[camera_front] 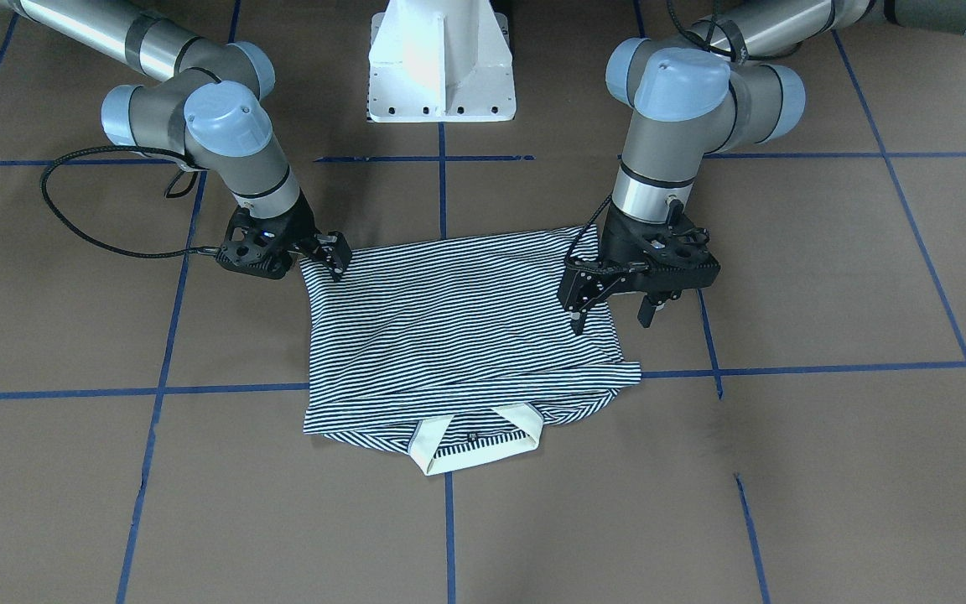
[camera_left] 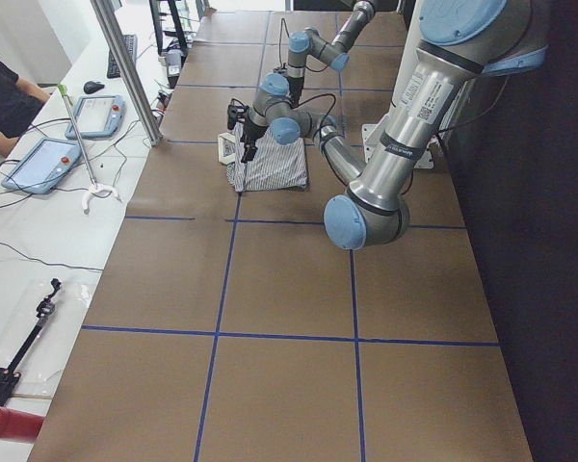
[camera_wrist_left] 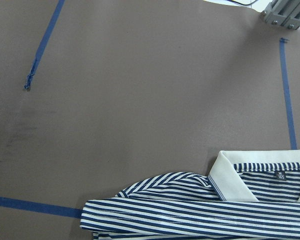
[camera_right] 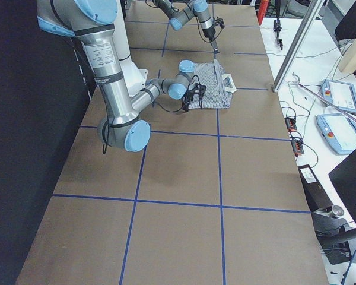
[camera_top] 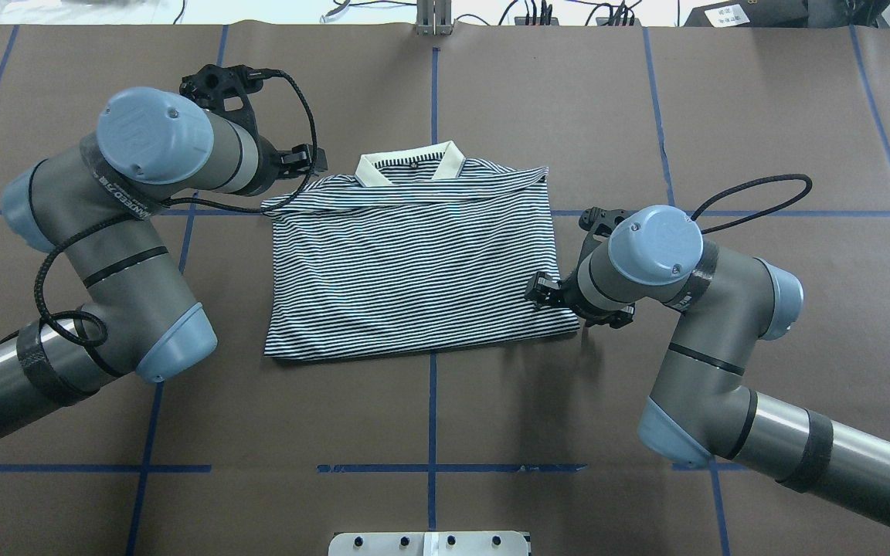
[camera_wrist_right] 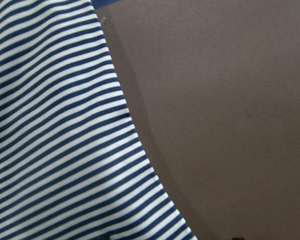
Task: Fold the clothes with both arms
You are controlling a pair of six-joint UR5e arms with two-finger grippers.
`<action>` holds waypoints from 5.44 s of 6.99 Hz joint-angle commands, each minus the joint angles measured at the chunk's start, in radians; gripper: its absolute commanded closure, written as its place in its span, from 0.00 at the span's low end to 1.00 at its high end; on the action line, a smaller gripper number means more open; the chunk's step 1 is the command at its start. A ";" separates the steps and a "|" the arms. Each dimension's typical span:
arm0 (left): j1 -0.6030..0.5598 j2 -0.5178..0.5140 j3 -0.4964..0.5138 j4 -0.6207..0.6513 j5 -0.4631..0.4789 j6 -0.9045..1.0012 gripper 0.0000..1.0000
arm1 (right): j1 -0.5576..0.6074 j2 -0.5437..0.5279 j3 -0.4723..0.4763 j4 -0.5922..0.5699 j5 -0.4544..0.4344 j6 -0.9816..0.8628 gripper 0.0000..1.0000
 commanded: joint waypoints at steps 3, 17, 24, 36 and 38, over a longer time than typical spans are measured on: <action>0.000 0.000 -0.001 0.000 -0.001 0.003 0.00 | -0.002 0.003 0.010 -0.036 0.009 -0.002 1.00; 0.018 -0.003 -0.051 0.024 -0.062 -0.004 0.00 | -0.277 -0.477 0.510 -0.164 0.031 0.054 0.00; 0.544 0.022 -0.159 0.236 0.022 -0.727 0.00 | 0.040 -0.283 0.495 -0.007 0.100 0.040 0.00; 0.511 0.012 -0.131 0.228 0.037 -0.718 0.84 | 0.059 -0.283 0.489 -0.007 0.097 0.040 0.00; 0.509 0.011 -0.148 0.236 0.037 -0.653 1.00 | 0.068 -0.283 0.489 -0.007 0.101 0.038 0.00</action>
